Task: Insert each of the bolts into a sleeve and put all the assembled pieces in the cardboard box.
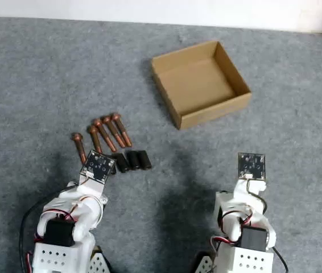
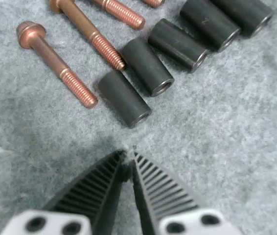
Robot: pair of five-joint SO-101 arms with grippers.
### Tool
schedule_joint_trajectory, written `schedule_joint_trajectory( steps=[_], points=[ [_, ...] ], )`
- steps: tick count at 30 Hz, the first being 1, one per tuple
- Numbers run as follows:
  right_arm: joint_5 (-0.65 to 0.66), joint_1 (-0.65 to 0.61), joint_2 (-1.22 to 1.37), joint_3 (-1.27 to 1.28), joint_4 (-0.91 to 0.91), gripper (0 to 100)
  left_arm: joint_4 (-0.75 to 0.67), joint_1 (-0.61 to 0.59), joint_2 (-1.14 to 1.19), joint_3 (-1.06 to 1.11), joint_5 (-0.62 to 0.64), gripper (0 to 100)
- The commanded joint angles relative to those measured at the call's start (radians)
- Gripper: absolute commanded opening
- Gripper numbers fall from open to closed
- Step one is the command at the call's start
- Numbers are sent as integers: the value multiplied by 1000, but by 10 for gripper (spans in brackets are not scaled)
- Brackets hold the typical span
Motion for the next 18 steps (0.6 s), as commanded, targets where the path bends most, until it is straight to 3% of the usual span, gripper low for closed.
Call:
schedule_joint_trajectory(
  steps=[1,12,15,18],
  points=[
    [-2,10,-5,107,1,228,6,-1,-10,22,-3,7],
    [-2,10,-5,107,1,228,6,-8,-10,22,-5,10],
    [-6,5,-5,107,1,228,-57,-197,-10,5,-5,10],
    [-5,7,-5,107,1,228,-241,-375,-10,-31,-44,7]
  ],
)
